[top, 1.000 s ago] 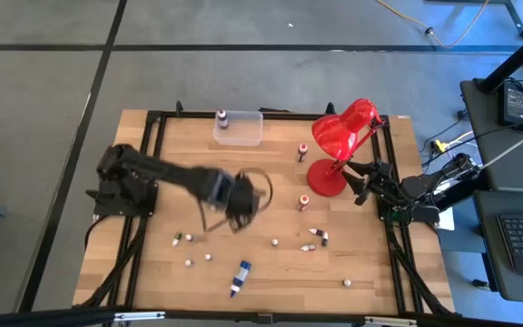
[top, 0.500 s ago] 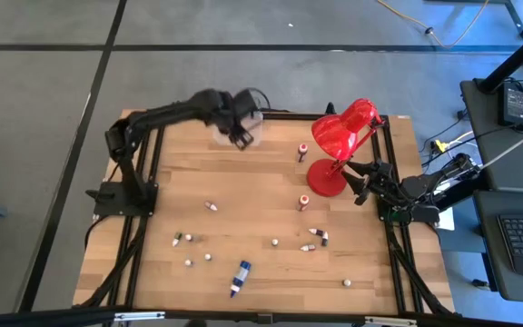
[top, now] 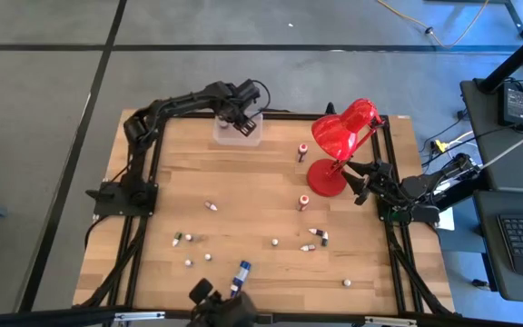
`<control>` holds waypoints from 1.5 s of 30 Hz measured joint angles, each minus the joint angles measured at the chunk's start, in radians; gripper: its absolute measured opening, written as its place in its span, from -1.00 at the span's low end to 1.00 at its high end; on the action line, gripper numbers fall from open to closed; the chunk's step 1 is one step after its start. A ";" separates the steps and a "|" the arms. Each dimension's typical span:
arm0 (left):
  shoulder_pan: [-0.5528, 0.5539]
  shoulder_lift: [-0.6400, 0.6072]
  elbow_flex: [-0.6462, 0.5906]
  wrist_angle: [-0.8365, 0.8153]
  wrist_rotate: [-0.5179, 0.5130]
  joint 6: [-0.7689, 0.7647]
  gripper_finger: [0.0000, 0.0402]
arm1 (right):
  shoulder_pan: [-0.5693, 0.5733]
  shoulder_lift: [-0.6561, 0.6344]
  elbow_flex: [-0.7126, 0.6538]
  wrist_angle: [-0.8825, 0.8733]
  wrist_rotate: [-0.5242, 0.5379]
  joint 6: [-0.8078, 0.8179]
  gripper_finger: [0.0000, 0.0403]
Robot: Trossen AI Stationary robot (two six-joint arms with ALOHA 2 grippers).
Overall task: Pick & Place food coloring
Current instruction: Put the bottom large orange food coloring bottle into the transparent bin
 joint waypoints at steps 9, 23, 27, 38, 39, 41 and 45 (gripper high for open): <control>0.011 0.041 0.000 0.021 -0.086 0.040 -0.23 | 0.000 0.000 0.000 0.000 0.000 0.023 0.18; 0.020 0.042 -0.018 0.067 -0.101 0.096 -0.21 | 0.000 0.000 0.000 0.000 0.000 0.023 0.18; 0.027 0.044 -0.018 0.065 -0.102 0.096 -0.21 | 0.000 0.000 0.000 0.000 0.000 0.023 0.18; 0.026 0.046 -0.019 0.056 -0.103 0.270 -0.18 | 0.000 0.000 0.000 0.000 0.000 0.024 0.18; 0.026 0.046 -0.019 0.051 -0.104 0.289 -0.18 | 0.000 0.000 0.000 0.000 0.000 0.025 0.18; 0.026 0.046 -0.019 0.050 -0.112 0.319 -0.18 | 0.000 0.000 0.000 0.000 0.000 0.025 0.18; 0.025 0.046 -0.019 0.030 -0.125 0.333 -0.18 | 0.000 0.000 0.000 0.000 0.000 0.025 0.18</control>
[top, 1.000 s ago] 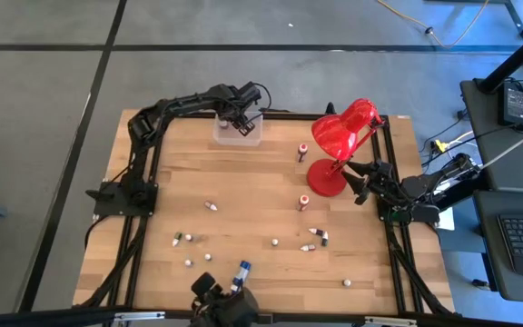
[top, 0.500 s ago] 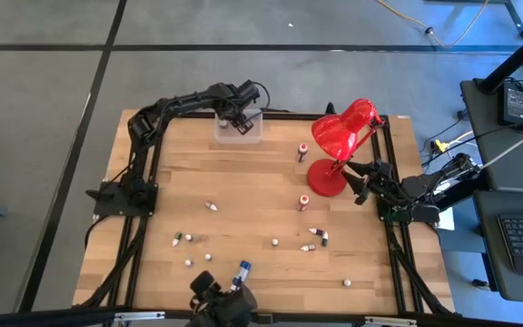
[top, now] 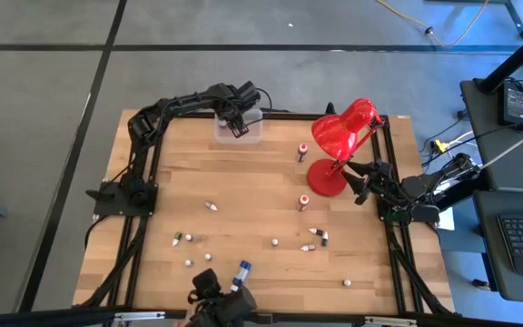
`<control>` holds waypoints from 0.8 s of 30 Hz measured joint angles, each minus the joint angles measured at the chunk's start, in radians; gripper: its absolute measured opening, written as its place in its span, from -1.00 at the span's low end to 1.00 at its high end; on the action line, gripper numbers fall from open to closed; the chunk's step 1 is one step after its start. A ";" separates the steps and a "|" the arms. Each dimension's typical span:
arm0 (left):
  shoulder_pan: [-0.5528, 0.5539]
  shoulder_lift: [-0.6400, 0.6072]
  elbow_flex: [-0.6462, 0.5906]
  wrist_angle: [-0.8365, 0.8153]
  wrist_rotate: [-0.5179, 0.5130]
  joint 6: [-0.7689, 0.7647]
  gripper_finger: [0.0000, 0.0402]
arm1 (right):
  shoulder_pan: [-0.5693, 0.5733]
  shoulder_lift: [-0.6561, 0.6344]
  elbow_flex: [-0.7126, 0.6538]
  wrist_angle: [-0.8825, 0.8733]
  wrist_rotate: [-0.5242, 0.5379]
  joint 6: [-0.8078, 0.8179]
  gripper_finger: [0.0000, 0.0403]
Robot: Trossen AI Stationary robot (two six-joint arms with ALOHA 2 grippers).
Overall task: Pick & Place food coloring
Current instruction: Put the bottom large orange food coloring bottle into the transparent bin
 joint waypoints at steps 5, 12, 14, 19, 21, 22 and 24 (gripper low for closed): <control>0.000 0.000 0.000 0.001 -0.003 0.075 -0.18 | 0.000 0.000 0.000 0.000 0.000 0.000 0.18; 0.000 0.000 0.000 0.009 -0.004 0.103 -0.18 | 0.000 0.000 0.000 0.000 -0.001 0.000 0.18; 0.000 0.000 0.000 0.008 -0.001 0.103 -0.18 | 0.000 0.000 0.000 0.000 -0.001 0.000 0.18; 0.000 0.000 0.000 0.010 0.002 0.100 -0.18 | 0.000 0.000 0.000 0.000 -0.001 0.000 0.18; 0.000 0.000 0.000 0.009 -0.002 0.097 -0.18 | 0.000 0.000 0.000 0.000 -0.001 0.000 0.18; 0.000 0.000 0.000 0.009 -0.003 0.096 -0.18 | 0.000 0.000 0.000 0.000 -0.001 0.000 0.18; 0.002 0.000 0.000 0.009 -0.003 0.095 -0.18 | 0.000 0.000 0.000 0.000 -0.001 0.000 0.18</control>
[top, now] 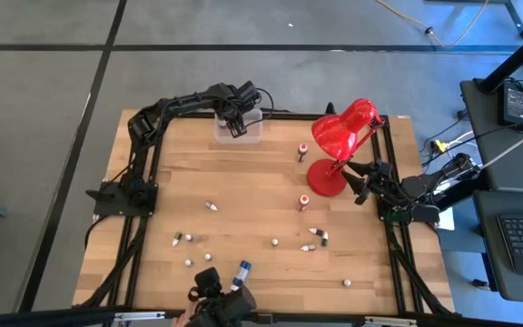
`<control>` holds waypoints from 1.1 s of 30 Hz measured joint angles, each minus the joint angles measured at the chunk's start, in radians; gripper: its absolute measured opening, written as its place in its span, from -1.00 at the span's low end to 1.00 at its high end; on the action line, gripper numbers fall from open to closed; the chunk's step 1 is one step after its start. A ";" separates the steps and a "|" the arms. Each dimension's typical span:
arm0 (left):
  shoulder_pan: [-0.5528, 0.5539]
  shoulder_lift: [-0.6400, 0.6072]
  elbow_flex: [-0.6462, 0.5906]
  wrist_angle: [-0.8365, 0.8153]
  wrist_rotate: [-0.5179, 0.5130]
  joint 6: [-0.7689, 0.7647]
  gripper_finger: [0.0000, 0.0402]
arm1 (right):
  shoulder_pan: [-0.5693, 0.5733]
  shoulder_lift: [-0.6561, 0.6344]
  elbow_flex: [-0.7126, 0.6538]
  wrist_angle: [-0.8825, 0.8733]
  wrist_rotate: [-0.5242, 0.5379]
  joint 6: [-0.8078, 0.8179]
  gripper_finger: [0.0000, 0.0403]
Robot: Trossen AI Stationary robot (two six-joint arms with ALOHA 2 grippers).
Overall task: Pick & Place food coloring
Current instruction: Put the bottom large orange food coloring bottle into the transparent bin
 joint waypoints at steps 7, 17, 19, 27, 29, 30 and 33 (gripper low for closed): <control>0.002 0.000 0.000 0.000 -0.004 -0.001 -0.12 | 0.000 0.000 0.000 0.000 0.000 -0.001 0.18; 0.002 0.000 0.000 0.000 -0.027 -0.003 0.11 | 0.000 0.000 0.000 0.000 -0.001 -0.002 0.18; 0.003 0.000 0.000 0.000 -0.035 -0.003 0.12 | 0.000 0.000 0.000 0.000 -0.001 -0.002 0.18; 0.003 0.000 0.000 0.000 -0.132 0.000 0.12 | 0.000 0.000 0.000 0.000 -0.001 -0.001 0.18; 0.003 0.000 0.000 -0.001 -0.130 -0.001 0.12 | 0.000 0.000 0.000 0.000 -0.001 -0.001 0.18; 0.003 0.000 0.000 -0.001 -0.130 -0.001 0.12 | 0.000 0.000 0.000 0.000 -0.001 -0.001 0.18; 0.001 0.000 0.000 -0.001 -0.129 -0.001 0.12 | 0.000 0.000 0.000 0.000 -0.001 0.000 0.18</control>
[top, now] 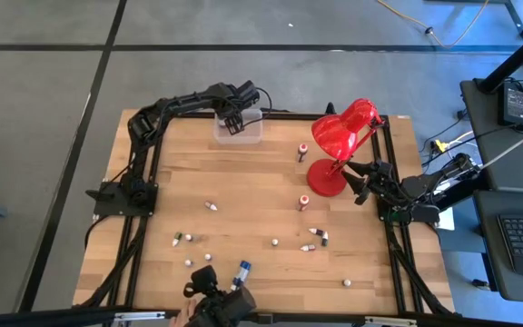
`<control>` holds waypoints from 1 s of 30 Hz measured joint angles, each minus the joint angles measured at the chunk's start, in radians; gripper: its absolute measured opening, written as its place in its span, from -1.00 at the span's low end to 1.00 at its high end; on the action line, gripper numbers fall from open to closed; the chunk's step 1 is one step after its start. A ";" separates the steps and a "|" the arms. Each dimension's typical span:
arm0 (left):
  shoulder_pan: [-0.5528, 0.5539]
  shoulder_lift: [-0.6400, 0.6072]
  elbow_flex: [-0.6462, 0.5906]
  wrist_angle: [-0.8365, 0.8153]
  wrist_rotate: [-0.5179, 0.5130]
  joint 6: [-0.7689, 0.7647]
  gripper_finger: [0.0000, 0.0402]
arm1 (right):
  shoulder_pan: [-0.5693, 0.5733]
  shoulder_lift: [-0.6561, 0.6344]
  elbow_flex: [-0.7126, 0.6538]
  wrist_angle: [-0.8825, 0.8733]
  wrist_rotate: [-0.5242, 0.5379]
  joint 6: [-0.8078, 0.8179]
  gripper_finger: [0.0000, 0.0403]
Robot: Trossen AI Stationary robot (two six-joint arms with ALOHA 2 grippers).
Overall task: Pick & Place food coloring
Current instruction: Put the bottom large orange food coloring bottle into the transparent bin, then put the top small pink food coloring bottle into the transparent bin
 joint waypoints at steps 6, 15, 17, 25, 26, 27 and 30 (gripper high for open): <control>-0.007 -0.024 0.001 -0.003 0.002 -0.002 0.12 | 0.000 0.000 0.000 0.000 0.000 -0.001 0.18; -0.035 -0.027 0.106 -0.095 0.032 -0.047 0.12 | 0.000 0.000 0.000 0.000 0.000 -0.002 0.18; -0.046 -0.027 0.146 -0.115 0.059 -0.074 0.11 | 0.000 0.000 0.000 0.000 0.000 -0.002 0.18; -0.114 -0.049 0.297 -0.226 0.399 -0.221 0.11 | 0.000 0.000 0.000 0.000 0.000 -0.002 0.18; -0.133 -0.062 0.298 -0.225 0.454 -0.232 0.11 | 0.000 0.000 0.000 0.000 0.000 -0.002 0.18; -0.155 -0.077 0.296 -0.226 0.500 -0.239 0.11 | 0.000 0.000 0.000 0.000 0.000 -0.002 0.18; -0.250 -0.127 0.277 -0.229 0.545 -0.266 0.11 | 0.000 0.000 0.000 0.000 0.000 -0.002 0.18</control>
